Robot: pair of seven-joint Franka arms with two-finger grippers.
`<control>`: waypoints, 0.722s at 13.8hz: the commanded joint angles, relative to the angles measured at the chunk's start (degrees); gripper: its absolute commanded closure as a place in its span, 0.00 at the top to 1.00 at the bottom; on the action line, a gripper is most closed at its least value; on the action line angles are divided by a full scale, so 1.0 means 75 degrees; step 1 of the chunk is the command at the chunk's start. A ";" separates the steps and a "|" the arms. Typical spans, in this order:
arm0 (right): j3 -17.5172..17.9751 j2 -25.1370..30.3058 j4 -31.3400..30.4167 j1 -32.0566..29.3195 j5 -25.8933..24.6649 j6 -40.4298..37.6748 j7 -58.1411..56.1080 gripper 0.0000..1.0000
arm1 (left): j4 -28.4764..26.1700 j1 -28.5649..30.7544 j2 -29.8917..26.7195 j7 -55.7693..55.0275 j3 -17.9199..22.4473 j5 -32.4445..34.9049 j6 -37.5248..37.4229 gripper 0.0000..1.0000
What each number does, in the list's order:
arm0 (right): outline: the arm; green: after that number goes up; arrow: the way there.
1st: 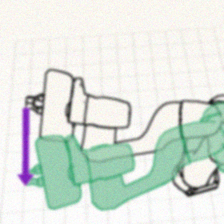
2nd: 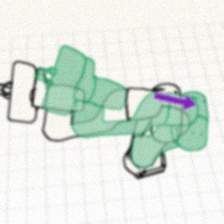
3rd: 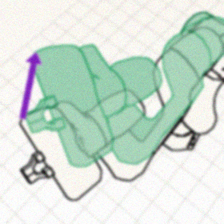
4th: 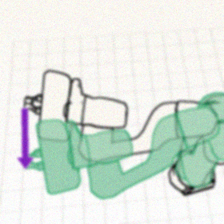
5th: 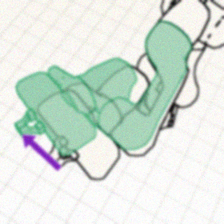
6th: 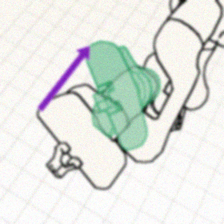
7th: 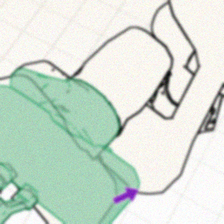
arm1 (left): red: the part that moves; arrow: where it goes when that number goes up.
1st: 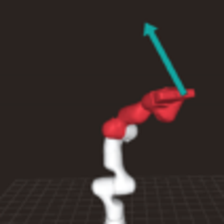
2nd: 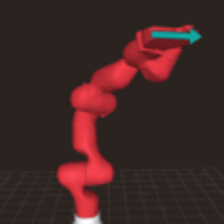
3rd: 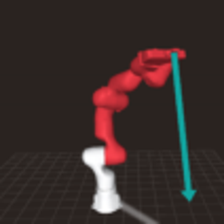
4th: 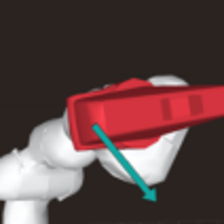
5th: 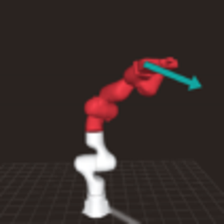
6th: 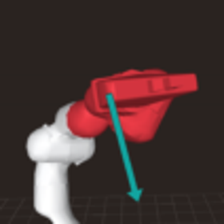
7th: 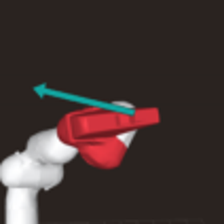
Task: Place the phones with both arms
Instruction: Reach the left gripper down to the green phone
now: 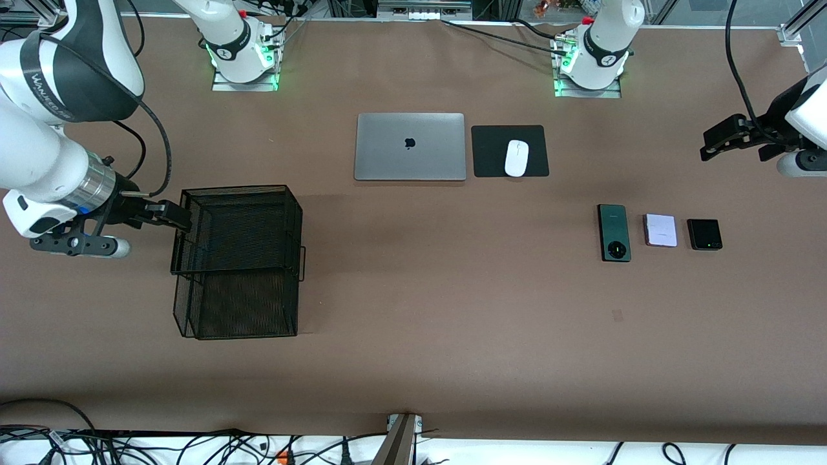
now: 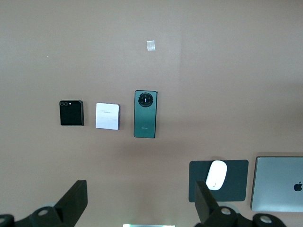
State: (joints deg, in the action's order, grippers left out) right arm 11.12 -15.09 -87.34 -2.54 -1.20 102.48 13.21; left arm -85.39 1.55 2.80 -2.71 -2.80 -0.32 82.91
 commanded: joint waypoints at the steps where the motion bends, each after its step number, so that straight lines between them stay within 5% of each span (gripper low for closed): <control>1: 0.0076 0.0102 0.0021 -0.0107 -0.0062 -0.0128 -0.0074 1.00 | 0.0018 0.0063 -0.0081 0.0117 0.0011 -0.0145 -0.0144 1.00; 7: 0.0076 0.0090 0.0068 -0.0118 -0.0062 -0.0152 -0.0121 1.00 | -0.0204 0.0110 0.0164 0.0209 0.0022 -0.0051 0.0100 1.00; 10: 0.0076 0.0090 0.0068 -0.0118 -0.0050 -0.0152 -0.0109 1.00 | -0.1326 0.0192 0.0224 0.0233 0.0022 0.0112 0.1386 1.00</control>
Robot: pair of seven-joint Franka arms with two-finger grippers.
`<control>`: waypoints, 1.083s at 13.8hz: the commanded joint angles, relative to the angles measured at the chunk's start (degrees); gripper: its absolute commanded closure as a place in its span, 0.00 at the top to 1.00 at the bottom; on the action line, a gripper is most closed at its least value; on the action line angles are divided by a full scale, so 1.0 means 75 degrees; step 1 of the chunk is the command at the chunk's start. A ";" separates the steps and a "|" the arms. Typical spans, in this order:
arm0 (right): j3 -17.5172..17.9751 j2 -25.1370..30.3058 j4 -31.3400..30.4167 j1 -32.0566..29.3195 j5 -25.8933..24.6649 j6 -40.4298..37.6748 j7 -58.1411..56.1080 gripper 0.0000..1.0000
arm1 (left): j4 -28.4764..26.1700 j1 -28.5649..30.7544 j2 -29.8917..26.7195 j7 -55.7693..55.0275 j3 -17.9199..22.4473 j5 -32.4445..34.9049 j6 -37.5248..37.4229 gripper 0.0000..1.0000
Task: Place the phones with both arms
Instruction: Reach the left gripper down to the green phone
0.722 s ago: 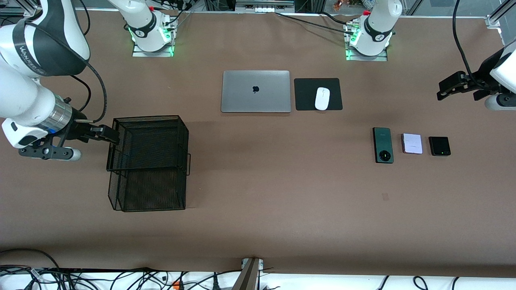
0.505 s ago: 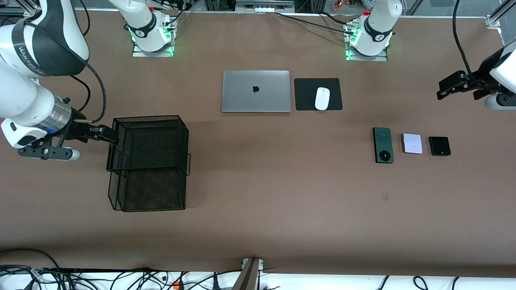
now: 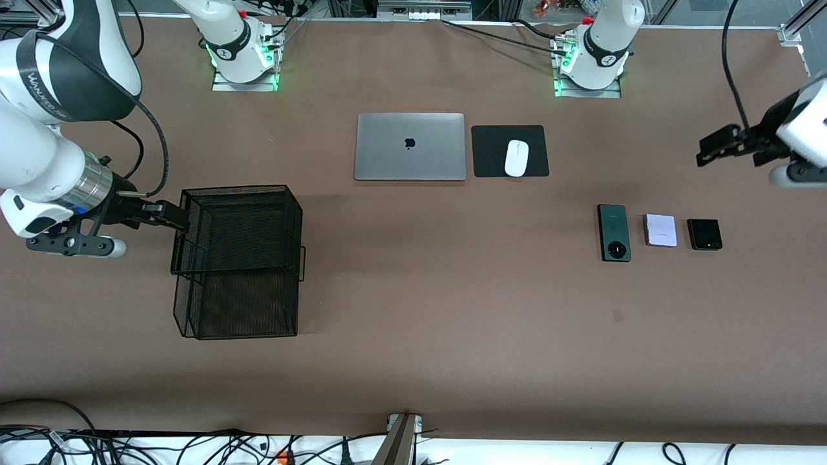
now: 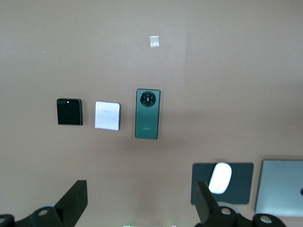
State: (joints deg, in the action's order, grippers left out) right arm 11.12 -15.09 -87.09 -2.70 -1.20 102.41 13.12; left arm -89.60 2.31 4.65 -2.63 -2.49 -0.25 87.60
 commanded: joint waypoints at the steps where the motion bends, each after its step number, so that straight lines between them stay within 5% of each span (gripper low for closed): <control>1: 0.0075 0.0090 0.0034 -0.0085 -0.0050 -0.0166 -0.0097 1.00 | -0.1128 0.0103 0.0001 0.0221 -0.0020 0.0115 0.1253 1.00; 10: 0.0075 0.0090 0.0034 -0.0074 -0.0050 -0.0178 -0.0097 1.00 | -0.4878 0.0302 0.0292 0.0444 -0.0008 0.0254 0.6782 1.00; 13: 0.0075 0.0090 0.0034 -0.0074 -0.0050 -0.0178 -0.0097 1.00 | -0.5536 0.0314 0.0749 0.0432 -0.0008 0.0630 0.8226 1.00; 15: 0.0075 0.0090 0.0034 -0.0074 -0.0050 -0.0178 -0.0132 1.00 | -0.5491 0.0314 0.0821 0.0397 -0.0008 0.0840 0.8231 1.00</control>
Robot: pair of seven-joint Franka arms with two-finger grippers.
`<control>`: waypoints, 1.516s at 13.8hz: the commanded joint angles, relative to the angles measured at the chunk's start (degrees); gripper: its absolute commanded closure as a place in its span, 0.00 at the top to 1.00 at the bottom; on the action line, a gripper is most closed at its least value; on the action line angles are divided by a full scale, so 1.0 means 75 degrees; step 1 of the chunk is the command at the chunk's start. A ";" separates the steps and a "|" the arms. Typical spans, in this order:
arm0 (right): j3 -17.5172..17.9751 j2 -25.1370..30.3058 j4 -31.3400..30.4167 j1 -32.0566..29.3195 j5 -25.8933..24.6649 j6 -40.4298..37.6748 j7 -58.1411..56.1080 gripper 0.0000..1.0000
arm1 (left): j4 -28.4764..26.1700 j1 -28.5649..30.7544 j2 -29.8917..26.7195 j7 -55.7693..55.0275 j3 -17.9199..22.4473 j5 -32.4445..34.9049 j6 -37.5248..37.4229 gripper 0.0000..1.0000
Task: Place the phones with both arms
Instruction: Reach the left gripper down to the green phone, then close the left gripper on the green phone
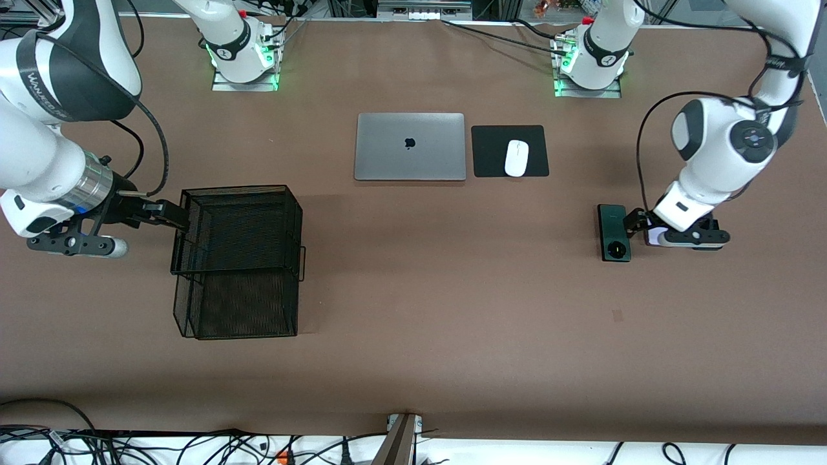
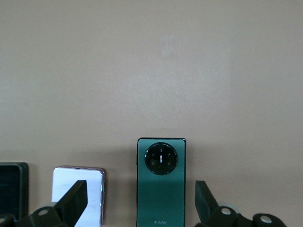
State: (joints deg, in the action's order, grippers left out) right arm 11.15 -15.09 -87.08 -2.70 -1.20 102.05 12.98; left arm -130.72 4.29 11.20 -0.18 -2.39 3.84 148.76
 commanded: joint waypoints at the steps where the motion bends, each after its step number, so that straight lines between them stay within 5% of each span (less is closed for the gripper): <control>1: 0.0072 0.0090 0.0032 -0.0073 -0.0050 -0.0131 -0.0113 1.00 | 0.0015 0.0049 -0.0087 0.0059 -0.0021 0.0402 -0.0041 1.00; 21: 0.0072 0.0090 0.0020 -0.0073 -0.0050 -0.0213 -0.0113 1.00 | -0.0933 -0.0033 0.1682 -0.0456 -0.0056 0.0414 0.2699 1.00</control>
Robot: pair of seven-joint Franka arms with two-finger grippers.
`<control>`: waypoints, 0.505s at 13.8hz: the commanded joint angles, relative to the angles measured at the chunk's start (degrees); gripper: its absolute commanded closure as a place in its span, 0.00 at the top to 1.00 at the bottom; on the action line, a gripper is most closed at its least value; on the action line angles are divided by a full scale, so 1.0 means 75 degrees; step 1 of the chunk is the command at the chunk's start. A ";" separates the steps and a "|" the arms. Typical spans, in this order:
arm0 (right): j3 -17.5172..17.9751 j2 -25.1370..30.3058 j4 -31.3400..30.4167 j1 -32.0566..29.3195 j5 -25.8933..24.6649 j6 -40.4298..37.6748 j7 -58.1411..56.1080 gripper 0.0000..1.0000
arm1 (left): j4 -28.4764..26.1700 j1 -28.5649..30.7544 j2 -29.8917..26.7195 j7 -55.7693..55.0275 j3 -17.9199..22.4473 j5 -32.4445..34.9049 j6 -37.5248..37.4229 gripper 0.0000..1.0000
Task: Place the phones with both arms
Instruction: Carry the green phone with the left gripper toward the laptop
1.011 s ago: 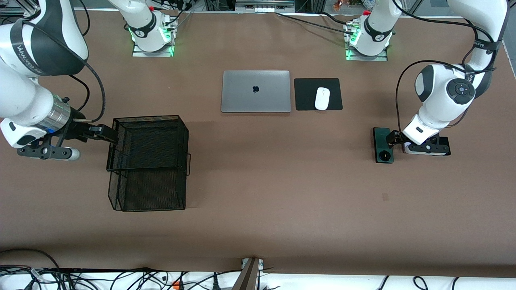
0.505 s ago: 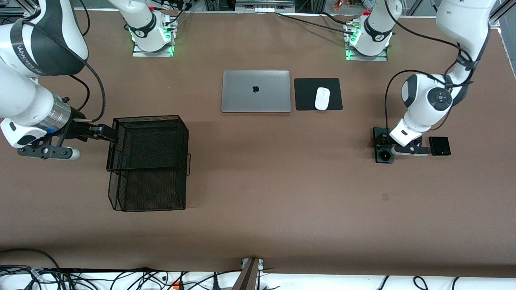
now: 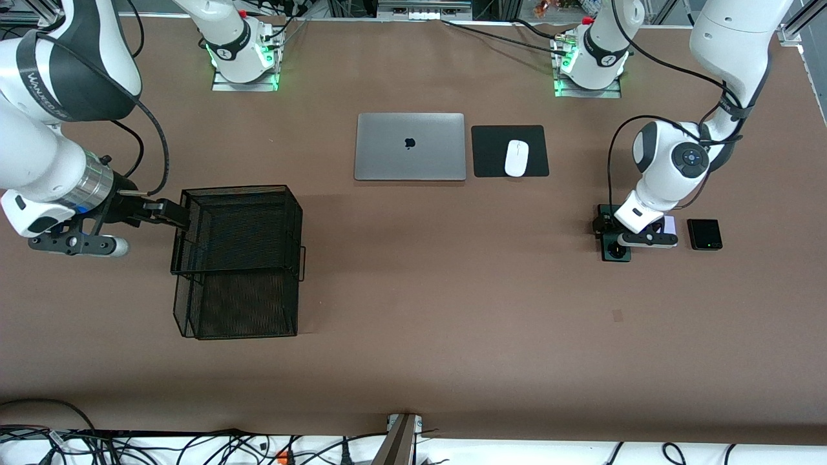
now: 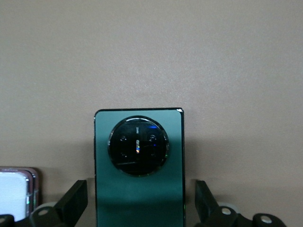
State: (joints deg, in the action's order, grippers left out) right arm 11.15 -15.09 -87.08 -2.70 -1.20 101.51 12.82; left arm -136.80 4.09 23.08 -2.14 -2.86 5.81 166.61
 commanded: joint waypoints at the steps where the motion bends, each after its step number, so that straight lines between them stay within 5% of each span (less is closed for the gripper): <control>1: 0.0072 0.0090 0.0020 -0.0073 -0.0050 -0.0140 -0.0093 1.00 | -0.0135 -0.0007 0.0168 -0.0276 0.0007 0.0139 0.0448 1.00; 4: 0.0072 0.0090 0.0020 -0.0073 -0.0050 -0.0140 -0.0093 1.00 | -0.0135 0.0040 0.0273 -0.0546 0.0007 0.0139 0.0449 1.00; 7: 0.0072 0.0090 0.0020 -0.0073 -0.0050 -0.0128 -0.0069 1.00 | -0.0123 0.0052 0.0344 -0.0558 0.0007 0.0139 0.0449 0.49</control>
State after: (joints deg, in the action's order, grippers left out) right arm 11.15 -15.09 -87.07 -2.70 -1.20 101.49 12.82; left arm -137.38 4.28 23.82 -4.93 -2.80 5.81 169.00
